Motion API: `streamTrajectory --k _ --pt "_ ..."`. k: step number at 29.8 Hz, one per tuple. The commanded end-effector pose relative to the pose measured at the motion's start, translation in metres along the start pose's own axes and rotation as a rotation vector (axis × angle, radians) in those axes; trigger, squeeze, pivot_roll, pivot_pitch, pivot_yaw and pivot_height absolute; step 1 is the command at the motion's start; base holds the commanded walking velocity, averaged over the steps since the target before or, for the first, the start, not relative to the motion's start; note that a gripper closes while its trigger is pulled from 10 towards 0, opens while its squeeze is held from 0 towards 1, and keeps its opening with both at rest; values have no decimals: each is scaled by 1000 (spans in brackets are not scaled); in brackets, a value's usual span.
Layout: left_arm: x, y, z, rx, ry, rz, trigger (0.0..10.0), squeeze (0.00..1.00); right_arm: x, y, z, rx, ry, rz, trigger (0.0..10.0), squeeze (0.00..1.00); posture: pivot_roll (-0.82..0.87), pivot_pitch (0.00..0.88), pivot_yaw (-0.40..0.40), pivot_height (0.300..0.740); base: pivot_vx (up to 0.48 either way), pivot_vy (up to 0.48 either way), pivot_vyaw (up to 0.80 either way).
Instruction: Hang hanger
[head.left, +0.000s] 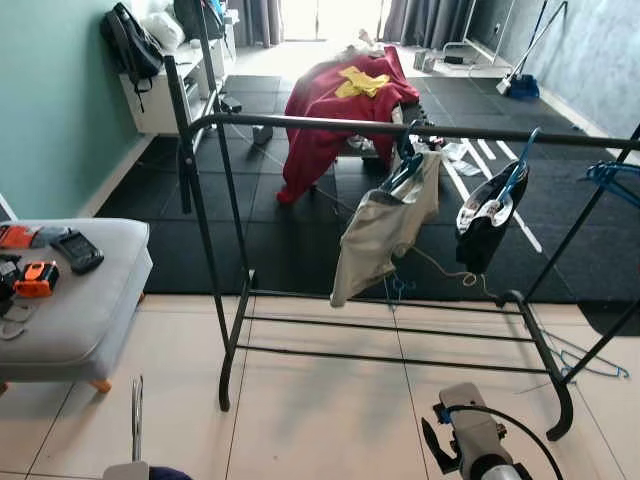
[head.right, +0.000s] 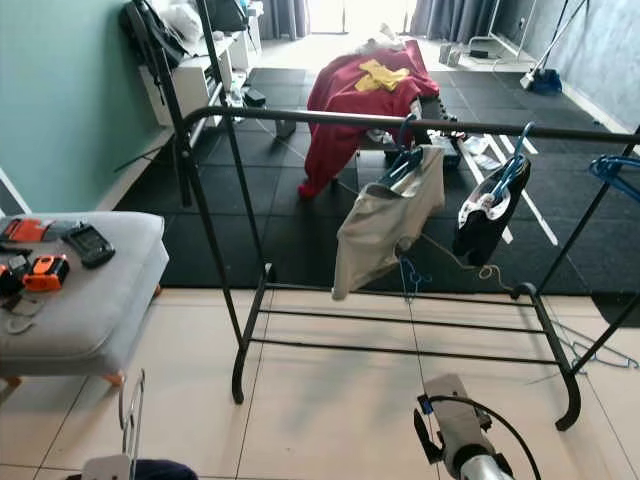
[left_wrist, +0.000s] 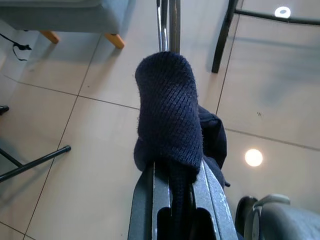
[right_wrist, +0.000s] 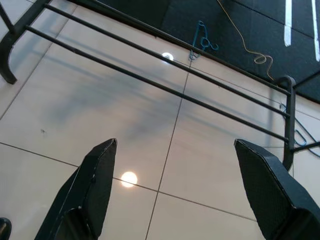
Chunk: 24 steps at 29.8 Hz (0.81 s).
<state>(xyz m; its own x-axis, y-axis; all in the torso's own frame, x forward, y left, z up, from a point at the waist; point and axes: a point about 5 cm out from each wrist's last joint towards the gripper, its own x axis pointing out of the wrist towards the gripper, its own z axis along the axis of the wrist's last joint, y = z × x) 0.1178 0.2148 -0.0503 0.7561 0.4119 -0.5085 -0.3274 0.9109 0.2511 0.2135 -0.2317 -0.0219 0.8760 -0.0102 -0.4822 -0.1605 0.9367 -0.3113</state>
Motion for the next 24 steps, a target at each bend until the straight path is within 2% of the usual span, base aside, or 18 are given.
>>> streamTrajectory --k 1,7,15,17,24 --pt "0 5 -1 14 -14 14 10000 0 0 2 -2 2 3 -4 10000 0 21 6 -9 740 0 0 0" --pt "8 0 0 12 -8 10 10000 0 4 3 -1 8 9 -22 10000 0 7 0 -15 740 0 0 0" --pt "12 -3 3 6 -20 17 10000 0 5 0 -3 5 15 -31 10000 0 11 0 -21 740 0 0 0" --pt "17 0 -7 11 20 20 10000 0 8 -1 -3 3 26 -40 10000 0 15 0 -23 740 0 0 0" --pt "24 4 -18 16 92 23 10000 0 15 2 -3 3 56 -45 10000 0 19 0 -31 740 0 0 0"
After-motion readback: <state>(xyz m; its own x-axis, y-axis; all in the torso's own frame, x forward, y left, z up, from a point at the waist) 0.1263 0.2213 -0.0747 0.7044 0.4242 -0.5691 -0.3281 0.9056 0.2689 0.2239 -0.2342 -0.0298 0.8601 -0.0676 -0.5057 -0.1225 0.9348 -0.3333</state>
